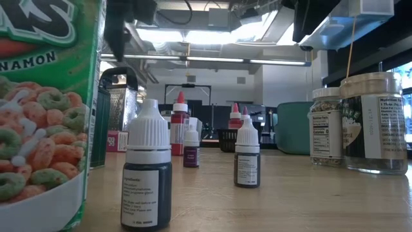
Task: Pick & Place Kitchen Items
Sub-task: Put the red cereal box into the green bin
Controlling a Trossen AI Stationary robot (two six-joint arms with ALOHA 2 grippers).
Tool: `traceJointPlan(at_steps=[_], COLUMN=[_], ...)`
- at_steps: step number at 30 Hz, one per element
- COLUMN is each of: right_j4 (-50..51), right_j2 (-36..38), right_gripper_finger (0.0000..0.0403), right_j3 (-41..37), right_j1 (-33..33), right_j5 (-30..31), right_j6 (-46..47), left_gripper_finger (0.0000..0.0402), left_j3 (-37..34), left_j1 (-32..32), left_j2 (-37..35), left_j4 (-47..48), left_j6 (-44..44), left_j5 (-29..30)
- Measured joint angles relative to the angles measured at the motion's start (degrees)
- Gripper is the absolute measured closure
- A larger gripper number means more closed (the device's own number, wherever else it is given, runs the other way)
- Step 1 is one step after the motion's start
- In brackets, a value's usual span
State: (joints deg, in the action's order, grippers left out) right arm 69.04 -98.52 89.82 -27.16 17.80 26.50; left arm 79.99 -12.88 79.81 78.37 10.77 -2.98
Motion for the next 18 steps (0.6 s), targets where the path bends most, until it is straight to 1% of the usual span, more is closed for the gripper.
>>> traceJointPlan(at_steps=[4,10,14,18], right_j4=[-0.09,-1.87,-2.19,-2.21], right_j2=[-0.01,0.00,0.00,0.00], right_gripper_finger=[0.0231,0.0231,0.0231,0.0231], right_j3=[0.00,0.00,0.00,0.00], right_j1=[0.02,0.00,0.02,0.02], right_j5=[0.00,-0.01,-1.33,-1.36], right_j6=[-0.83,-1.01,-1.01,-1.44], left_gripper_finger=[0.0110,0.0110,0.0110,0.0110], left_j3=[0.00,0.00,0.00,0.00], left_j1=[6.82,16.40,23.49,30.86], left_j2=[0.00,0.00,0.00,0.00], left_j4=[3.36,4.41,4.47,4.46], left_j6=[4.98,9.27,13.90,19.12], left_j5=[3.23,3.59,4.96,5.66])
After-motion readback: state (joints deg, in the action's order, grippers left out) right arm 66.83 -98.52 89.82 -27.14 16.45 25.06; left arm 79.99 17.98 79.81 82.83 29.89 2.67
